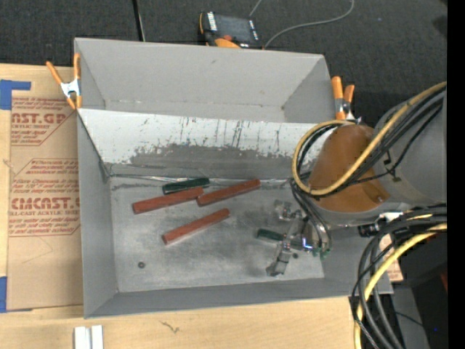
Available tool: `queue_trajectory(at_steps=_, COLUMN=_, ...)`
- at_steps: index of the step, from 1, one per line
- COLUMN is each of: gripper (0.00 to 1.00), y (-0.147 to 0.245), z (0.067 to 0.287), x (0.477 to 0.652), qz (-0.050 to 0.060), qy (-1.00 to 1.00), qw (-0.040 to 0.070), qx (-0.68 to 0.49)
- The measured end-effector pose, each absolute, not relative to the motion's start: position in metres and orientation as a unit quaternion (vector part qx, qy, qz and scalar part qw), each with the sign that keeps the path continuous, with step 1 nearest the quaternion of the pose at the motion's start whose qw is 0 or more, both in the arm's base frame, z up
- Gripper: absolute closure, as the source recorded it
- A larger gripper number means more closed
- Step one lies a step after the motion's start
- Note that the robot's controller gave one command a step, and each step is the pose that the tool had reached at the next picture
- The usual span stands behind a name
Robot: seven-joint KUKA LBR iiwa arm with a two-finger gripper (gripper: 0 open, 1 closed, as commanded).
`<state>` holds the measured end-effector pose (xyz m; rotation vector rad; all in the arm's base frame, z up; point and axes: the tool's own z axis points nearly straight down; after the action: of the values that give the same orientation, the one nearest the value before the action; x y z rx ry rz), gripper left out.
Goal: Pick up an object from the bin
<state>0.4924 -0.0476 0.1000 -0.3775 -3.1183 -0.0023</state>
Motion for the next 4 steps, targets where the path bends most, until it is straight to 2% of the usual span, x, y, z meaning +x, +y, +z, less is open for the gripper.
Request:
queue_trajectory(at_steps=1, gripper=0.00, y=-0.057, z=0.109, x=0.491, qz=0.000, qy=-0.959, qw=0.000, qx=-0.282)
queue_trajectory(at_steps=2, gripper=0.00, y=-0.061, z=0.068, x=0.509, qz=0.000, qy=-0.947, qw=0.001, qx=-0.322)
queue_trajectory(at_steps=3, gripper=0.00, y=-0.061, z=0.067, x=0.509, qz=0.000, qy=-0.947, qw=0.001, qx=-0.322)
queue_trajectory(at_steps=4, gripper=1.00, y=-0.061, z=0.068, x=0.509, qz=0.000, qy=-0.947, qw=0.000, qx=-0.322)
